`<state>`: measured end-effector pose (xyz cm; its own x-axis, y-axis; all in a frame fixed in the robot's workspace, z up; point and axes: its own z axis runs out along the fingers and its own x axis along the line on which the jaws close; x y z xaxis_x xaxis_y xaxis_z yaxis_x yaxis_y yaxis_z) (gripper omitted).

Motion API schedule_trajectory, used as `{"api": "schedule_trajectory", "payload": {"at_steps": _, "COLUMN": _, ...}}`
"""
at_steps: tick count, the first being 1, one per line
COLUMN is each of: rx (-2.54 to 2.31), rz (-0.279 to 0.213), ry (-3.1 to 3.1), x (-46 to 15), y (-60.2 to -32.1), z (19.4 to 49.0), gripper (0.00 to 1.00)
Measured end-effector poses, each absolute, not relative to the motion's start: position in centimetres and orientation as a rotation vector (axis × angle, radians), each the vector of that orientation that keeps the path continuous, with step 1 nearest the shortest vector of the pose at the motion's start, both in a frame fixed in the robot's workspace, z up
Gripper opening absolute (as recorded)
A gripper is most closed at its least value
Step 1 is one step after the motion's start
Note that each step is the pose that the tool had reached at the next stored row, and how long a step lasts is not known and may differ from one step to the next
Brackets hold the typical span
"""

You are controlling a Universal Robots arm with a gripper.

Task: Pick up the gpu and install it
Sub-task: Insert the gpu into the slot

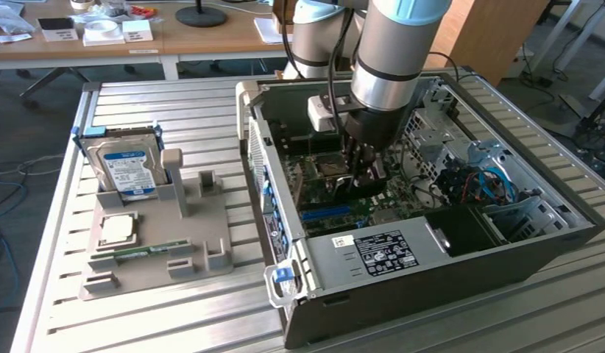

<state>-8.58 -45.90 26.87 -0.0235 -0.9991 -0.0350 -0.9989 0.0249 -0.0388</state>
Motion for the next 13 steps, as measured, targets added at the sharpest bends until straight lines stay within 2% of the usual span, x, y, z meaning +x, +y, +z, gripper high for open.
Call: {"api": "schedule_trajectory", "payload": {"at_steps": 13, "rx": -2.158, "rz": -0.005, "ry": 2.211, "x": -8.94, "y": -45.91, "z": 26.72, "gripper": 0.27}}
